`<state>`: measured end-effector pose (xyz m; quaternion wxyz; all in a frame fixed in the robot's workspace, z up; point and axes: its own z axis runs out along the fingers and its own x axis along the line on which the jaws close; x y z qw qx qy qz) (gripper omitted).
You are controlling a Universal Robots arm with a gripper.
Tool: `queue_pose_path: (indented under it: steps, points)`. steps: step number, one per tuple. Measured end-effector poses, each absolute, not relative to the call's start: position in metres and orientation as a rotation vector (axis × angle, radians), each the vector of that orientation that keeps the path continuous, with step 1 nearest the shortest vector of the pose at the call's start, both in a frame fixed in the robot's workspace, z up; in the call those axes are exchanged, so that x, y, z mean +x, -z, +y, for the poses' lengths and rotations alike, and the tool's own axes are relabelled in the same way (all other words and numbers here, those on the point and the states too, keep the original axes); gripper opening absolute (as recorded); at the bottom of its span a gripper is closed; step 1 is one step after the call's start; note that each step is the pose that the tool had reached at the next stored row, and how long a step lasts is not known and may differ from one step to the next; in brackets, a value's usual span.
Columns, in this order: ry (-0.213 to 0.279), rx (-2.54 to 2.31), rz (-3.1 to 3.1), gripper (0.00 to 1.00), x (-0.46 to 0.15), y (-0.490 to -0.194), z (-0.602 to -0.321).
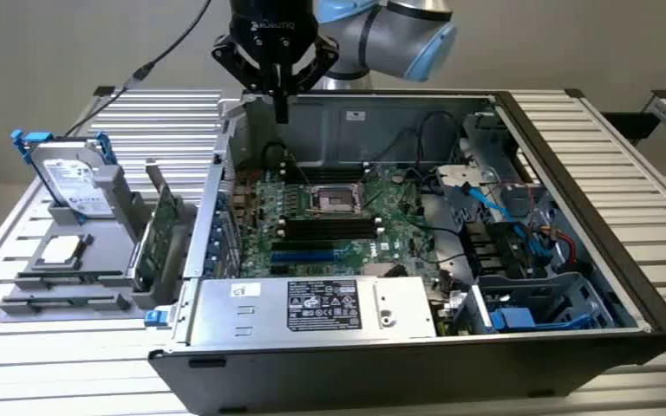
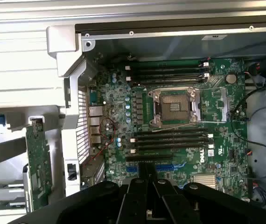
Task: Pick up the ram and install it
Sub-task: 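Reach for the ram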
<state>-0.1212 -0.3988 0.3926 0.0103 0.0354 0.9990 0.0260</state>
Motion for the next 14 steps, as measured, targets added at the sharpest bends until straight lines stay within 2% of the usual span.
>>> queue_pose_path:
  steps: [14]
  points:
    - [-0.081,0.111,3.122,0.11,-0.131,-0.392,-0.399]
